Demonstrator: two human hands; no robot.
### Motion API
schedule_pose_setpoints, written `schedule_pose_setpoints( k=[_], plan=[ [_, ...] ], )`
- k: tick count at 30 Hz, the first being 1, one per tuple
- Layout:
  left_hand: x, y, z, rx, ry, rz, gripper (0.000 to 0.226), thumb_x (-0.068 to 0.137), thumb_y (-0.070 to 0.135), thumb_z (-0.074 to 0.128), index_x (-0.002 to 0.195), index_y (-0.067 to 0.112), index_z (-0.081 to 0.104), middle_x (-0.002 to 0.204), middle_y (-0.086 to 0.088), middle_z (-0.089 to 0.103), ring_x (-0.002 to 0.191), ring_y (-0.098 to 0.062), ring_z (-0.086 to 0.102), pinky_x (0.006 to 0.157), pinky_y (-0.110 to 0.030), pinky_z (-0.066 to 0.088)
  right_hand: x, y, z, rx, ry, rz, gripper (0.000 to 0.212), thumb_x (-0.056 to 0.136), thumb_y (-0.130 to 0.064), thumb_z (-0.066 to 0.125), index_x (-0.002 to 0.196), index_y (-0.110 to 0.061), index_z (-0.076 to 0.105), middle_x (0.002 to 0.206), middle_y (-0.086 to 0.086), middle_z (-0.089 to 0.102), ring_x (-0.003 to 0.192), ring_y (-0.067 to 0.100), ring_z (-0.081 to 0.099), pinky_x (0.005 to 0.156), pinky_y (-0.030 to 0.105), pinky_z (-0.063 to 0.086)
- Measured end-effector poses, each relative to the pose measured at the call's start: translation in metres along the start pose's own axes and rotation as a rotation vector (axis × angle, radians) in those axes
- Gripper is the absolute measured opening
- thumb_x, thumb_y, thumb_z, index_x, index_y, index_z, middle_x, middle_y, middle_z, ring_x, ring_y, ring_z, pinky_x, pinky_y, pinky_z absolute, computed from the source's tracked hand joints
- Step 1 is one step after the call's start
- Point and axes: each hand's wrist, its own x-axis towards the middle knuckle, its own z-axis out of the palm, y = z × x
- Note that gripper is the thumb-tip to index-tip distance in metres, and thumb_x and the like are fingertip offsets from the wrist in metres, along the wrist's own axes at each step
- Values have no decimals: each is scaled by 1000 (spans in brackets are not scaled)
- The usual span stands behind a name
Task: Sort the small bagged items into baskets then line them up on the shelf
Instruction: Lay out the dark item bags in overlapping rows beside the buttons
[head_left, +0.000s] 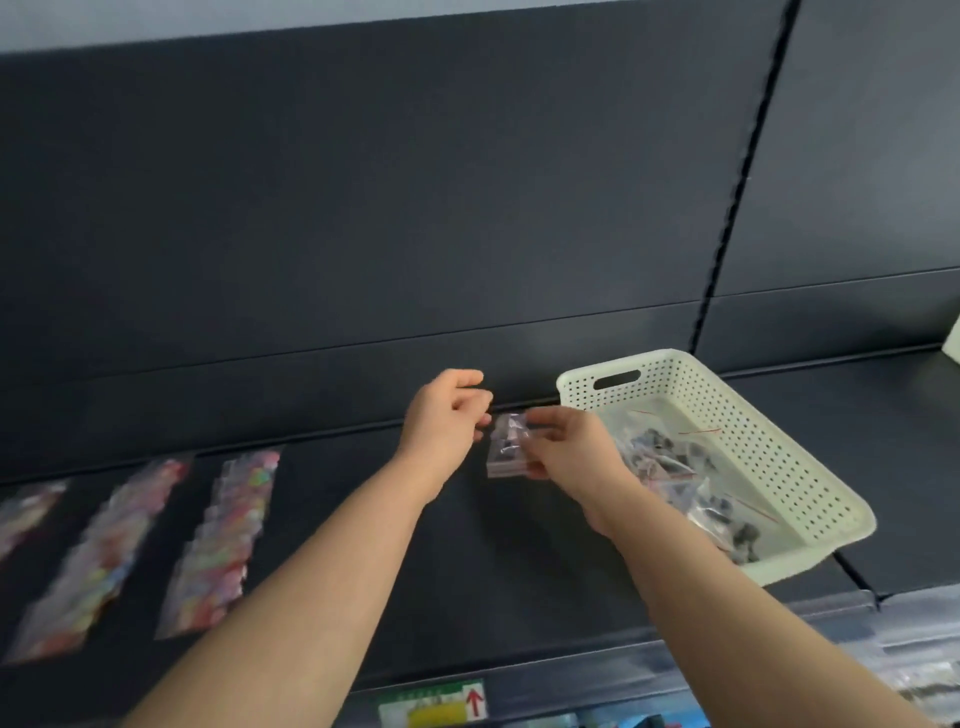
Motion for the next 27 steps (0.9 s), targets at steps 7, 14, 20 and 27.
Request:
schedule_pose_setpoints(
  k=[7, 14, 20, 27],
  plan=[
    [-20, -41, -42, 60, -104, -212, 25, 86, 38, 70, 96, 15, 70, 91, 0, 73, 78, -11, 62, 69, -26, 51, 5, 17, 61, 286, -8, 130, 16, 88, -2, 62, 100, -11, 57, 97, 10, 68, 79, 18, 69, 65, 27, 57],
    [-13, -62, -70, 277, -109, -70, 11, 86, 14, 70, 81, 24, 69, 77, 6, 68, 77, -12, 64, 79, -35, 54, 3, 26, 77, 24, -245, 72, 29, 83, -11, 71, 105, -23, 58, 93, -4, 69, 87, 10, 65, 70, 24, 50],
    [-10, -65, -79, 99, -68, -130, 18, 87, 20, 71, 104, 19, 66, 101, 1, 69, 95, -14, 66, 79, -28, 53, 10, 28, 84, 191, -143, 113, 6, 92, -15, 62, 90, -10, 64, 89, 9, 73, 81, 16, 70, 68, 25, 54],
    [-12, -72, -77, 28, -112, -170, 12, 92, 0, 61, 87, 10, 66, 93, -12, 69, 84, -18, 66, 78, -30, 59, 11, 32, 83, 196, -156, 92, 8, 89, -23, 66, 86, -17, 69, 84, -1, 74, 85, 14, 70, 74, 28, 52]
  ],
)
